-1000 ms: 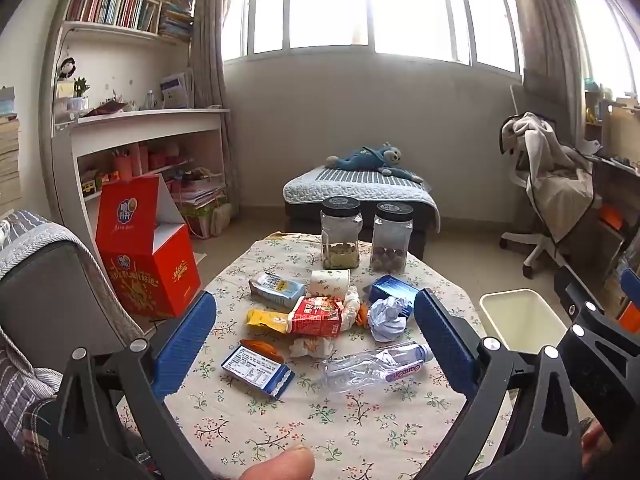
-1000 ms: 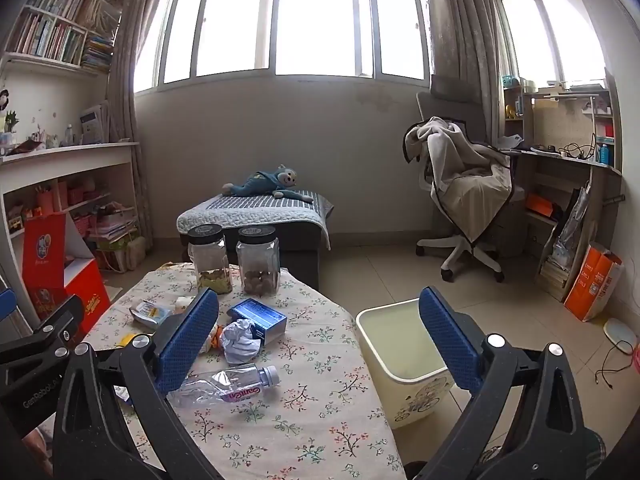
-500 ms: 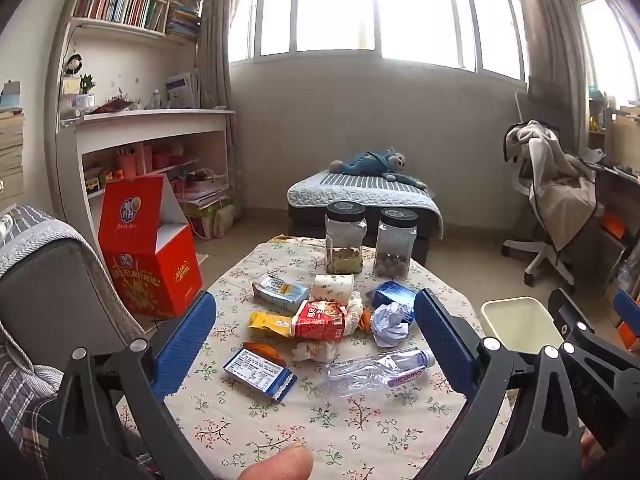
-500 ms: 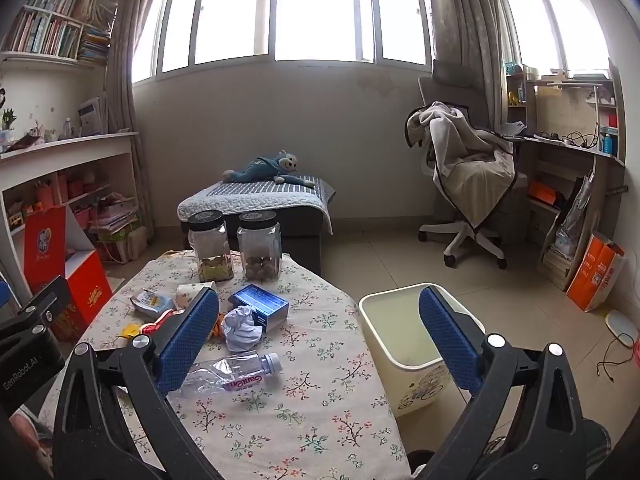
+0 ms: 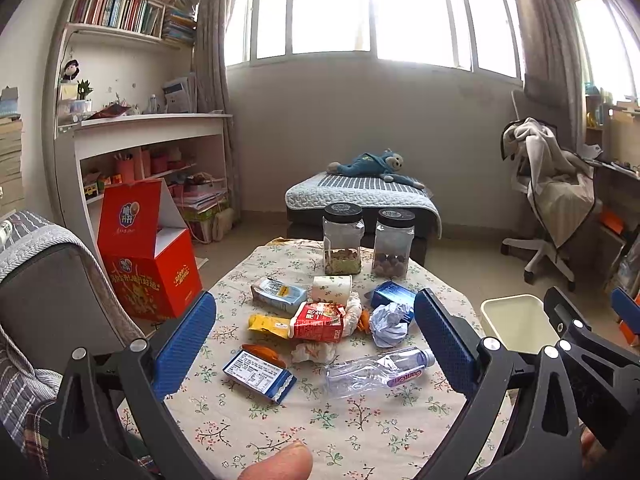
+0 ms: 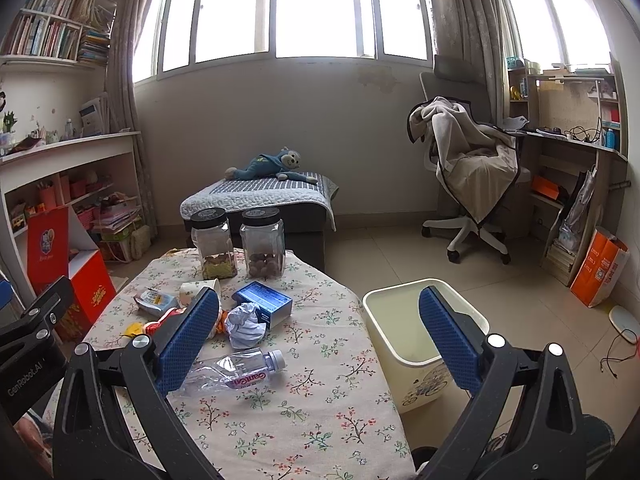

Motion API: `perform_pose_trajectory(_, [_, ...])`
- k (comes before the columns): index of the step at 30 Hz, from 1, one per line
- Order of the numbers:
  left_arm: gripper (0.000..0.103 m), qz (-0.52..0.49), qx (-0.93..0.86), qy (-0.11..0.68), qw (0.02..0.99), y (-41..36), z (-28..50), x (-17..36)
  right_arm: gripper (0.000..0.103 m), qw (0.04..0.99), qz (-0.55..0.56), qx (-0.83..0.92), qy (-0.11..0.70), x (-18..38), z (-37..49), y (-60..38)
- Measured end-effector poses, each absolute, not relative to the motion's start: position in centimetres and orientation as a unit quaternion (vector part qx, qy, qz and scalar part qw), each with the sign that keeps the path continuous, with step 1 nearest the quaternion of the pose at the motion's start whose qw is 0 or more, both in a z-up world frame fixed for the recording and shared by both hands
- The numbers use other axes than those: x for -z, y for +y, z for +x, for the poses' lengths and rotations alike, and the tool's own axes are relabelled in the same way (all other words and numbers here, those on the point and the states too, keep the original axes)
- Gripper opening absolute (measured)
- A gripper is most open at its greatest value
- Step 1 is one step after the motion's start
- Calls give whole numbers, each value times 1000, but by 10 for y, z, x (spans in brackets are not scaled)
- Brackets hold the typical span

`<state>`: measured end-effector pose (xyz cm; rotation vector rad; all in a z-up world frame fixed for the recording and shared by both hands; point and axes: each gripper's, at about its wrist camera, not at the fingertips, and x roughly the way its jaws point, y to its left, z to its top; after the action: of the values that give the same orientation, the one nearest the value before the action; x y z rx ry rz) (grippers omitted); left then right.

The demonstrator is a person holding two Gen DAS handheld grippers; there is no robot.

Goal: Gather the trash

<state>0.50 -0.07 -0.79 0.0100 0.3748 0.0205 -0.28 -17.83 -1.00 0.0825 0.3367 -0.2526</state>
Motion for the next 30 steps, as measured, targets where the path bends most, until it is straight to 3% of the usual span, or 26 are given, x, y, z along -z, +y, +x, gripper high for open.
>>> perform_pose_trajectory(30, [96,2,-10,190,982,1,5,10,96,977,42,121,167,12,-4,-179])
